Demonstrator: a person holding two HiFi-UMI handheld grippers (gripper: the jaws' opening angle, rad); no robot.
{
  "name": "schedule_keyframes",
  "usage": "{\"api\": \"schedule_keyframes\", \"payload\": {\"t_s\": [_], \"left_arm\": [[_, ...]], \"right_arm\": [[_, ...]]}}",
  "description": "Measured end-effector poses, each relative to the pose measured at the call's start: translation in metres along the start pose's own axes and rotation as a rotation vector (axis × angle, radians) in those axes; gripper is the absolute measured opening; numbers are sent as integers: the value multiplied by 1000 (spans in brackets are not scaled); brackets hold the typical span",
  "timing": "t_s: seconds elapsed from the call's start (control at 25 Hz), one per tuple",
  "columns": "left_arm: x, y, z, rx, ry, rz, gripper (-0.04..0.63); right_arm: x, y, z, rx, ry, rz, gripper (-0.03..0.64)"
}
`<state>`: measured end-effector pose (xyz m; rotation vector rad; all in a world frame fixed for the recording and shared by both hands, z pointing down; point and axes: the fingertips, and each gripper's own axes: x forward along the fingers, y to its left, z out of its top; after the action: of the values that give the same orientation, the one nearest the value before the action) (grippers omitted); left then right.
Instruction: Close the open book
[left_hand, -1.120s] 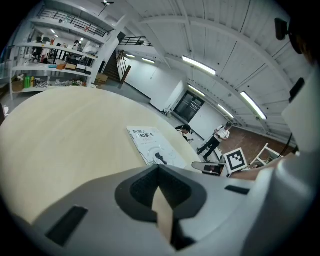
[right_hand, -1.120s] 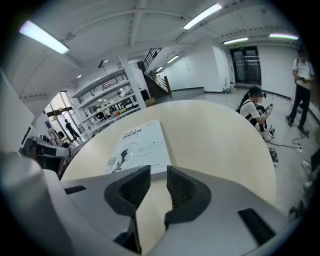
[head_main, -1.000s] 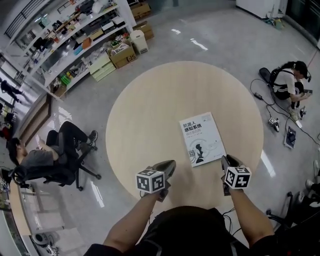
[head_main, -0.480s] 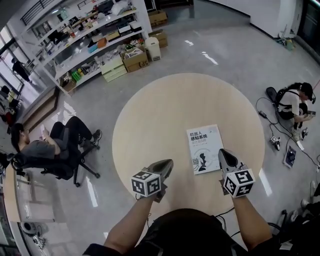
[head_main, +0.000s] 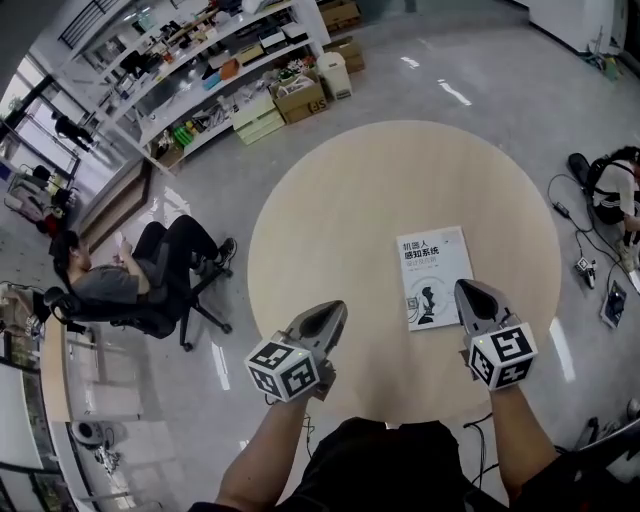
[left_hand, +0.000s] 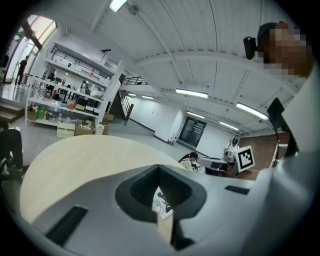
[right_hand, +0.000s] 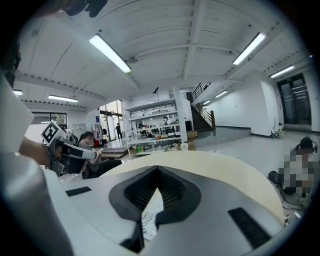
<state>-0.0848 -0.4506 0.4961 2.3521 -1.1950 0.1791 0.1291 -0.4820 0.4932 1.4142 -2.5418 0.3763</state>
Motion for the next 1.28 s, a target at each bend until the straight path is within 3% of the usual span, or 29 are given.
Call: {"api": "schedule_keyframes", "payload": {"t_s": [0.24, 0.44, 0.6, 0.76, 0.88, 1.0, 1.28], "left_arm": [[-41, -20, -1, 2, -48, 26, -11], [-89, -47, -18, 20, -99, -18, -11], [-139, -75, -43, 36, -127, -55, -11], [-201, -102, -68, 127, -160, -59, -11], [-241, -126, -84, 134, -157, -83, -11], [-270, -152, -94, 139, -178, -95, -11], [-322, -222, -117, 161, -219, -50, -11]], "right_arm": [[-11, 22, 11, -3, -36, 43, -2], [-48, 68, 14, -75, -68, 28, -2], [-101, 110, 6, -119, -101, -14, -2], [-164, 160, -5, -104, -146, -69, -2], [-207, 196, -15, -60, -132, -64, -2], [-247, 222, -20, -84, -119, -46, -2], [-350, 255, -32, -96, -158, -9, -2]]}}
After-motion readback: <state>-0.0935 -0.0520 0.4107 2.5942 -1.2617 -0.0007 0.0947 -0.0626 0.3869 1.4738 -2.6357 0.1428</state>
